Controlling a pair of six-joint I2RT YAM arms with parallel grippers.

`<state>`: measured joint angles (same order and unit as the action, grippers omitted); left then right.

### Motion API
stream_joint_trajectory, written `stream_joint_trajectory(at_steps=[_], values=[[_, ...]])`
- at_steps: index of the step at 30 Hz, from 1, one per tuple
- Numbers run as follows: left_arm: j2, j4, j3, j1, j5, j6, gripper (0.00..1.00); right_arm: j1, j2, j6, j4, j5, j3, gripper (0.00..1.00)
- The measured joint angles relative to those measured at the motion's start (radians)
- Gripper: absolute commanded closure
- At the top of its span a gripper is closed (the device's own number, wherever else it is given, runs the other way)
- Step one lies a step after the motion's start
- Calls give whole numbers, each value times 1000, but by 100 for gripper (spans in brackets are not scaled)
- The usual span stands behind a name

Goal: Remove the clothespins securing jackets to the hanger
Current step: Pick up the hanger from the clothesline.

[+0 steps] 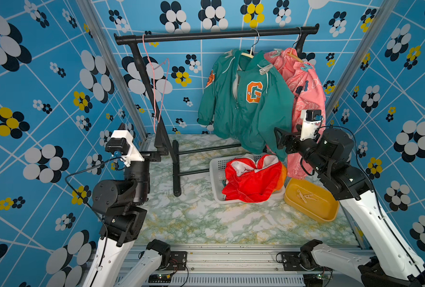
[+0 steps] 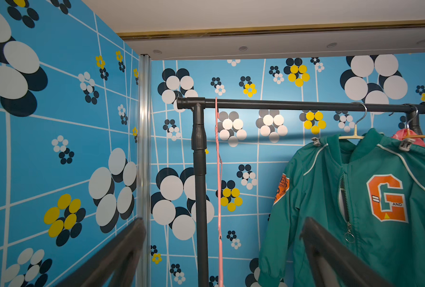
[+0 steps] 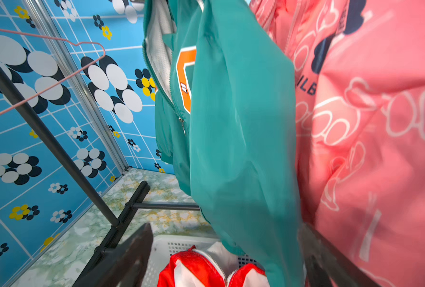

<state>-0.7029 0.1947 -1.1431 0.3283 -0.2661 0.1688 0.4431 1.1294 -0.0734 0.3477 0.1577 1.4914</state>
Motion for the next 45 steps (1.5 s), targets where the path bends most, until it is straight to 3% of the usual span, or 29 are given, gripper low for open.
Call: stream_joint_trajectory(at_steps=[7, 12, 15, 20, 25, 27, 31, 39, 45], values=[[103, -142, 4, 0, 242, -91, 1, -13, 95, 126, -18, -18, 203, 6], [103, -198, 32, 5, 510, -173, 3, -43, 178, 210, -43, -25, 338, 7], [74, -192, 95, 40, 585, -207, 3, -82, 230, 229, -64, -66, 377, 8], [-65, -192, 148, 137, 595, -220, 3, -116, 344, 254, -79, -114, 451, 11], [-192, -201, 148, 294, 504, -164, 2, -132, 441, 278, -87, -142, 536, 12], [-232, -202, 148, 338, 472, -141, 2, -132, 475, 292, -87, -142, 581, 21], [-297, -195, 148, 357, 439, -123, 2, -132, 537, 318, -62, -154, 690, 44], [-348, -187, 147, 360, 399, -116, 1, -133, 592, 328, 13, -206, 747, 47], [-346, -180, 147, 362, 388, -116, 1, -133, 634, 315, 47, -255, 747, 63]])
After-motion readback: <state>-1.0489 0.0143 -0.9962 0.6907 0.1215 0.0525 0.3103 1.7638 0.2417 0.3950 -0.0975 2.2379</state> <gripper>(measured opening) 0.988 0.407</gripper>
